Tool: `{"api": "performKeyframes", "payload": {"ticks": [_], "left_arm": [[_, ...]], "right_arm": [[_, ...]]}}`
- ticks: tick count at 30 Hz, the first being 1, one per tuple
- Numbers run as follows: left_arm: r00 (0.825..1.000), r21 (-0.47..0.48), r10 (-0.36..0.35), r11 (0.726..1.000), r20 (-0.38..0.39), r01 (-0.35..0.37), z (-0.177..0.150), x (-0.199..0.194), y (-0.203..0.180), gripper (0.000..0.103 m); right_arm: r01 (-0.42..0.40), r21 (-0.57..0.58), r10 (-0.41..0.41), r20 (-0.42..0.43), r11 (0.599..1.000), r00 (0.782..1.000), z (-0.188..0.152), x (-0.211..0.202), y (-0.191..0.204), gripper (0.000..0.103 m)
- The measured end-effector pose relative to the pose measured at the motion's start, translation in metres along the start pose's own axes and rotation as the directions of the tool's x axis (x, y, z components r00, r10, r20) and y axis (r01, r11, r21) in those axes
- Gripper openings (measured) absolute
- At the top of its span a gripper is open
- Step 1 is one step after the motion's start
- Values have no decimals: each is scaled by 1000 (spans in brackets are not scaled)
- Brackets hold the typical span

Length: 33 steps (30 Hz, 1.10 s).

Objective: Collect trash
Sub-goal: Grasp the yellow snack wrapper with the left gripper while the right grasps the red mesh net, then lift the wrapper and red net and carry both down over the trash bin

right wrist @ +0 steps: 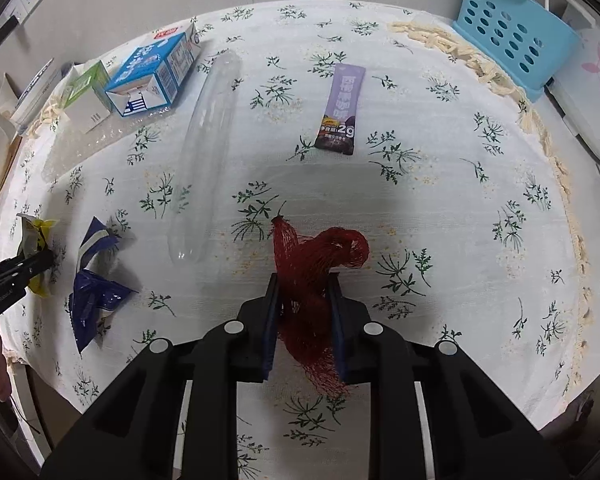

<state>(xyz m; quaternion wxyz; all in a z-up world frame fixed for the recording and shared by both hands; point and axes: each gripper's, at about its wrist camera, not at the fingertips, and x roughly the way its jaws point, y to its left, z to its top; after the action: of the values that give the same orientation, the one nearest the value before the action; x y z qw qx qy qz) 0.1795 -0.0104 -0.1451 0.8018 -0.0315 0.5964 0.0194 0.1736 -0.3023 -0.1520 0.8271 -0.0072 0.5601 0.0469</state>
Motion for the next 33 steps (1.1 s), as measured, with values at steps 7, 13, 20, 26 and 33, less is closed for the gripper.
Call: {"api": "performKeyframes", "payload": {"ticks": [7, 13, 20, 26, 33], "left_arm": [[999, 2, -11, 1000, 35, 11, -8, -22, 6, 38], [997, 7, -34, 999, 68, 34, -15, -41, 1, 38], [994, 27, -54, 998, 99, 52, -23, -61, -16, 38], [990, 32, -73, 997, 119, 70, -35, -82, -22, 38], [987, 37, -75, 997, 143, 71, -51, -102, -27, 38]], "right_arm": [[-11, 6, 11, 32, 1000, 999, -4, -20, 3, 21], [-10, 8, 10, 62, 1000, 998, -13, -36, 6, 21], [-11, -3, 12, 104, 1000, 995, -24, -58, 17, 21], [-13, -20, 16, 138, 1000, 990, -33, -80, 27, 21], [-17, -46, 25, 176, 999, 984, -48, -105, 39, 21]]}}
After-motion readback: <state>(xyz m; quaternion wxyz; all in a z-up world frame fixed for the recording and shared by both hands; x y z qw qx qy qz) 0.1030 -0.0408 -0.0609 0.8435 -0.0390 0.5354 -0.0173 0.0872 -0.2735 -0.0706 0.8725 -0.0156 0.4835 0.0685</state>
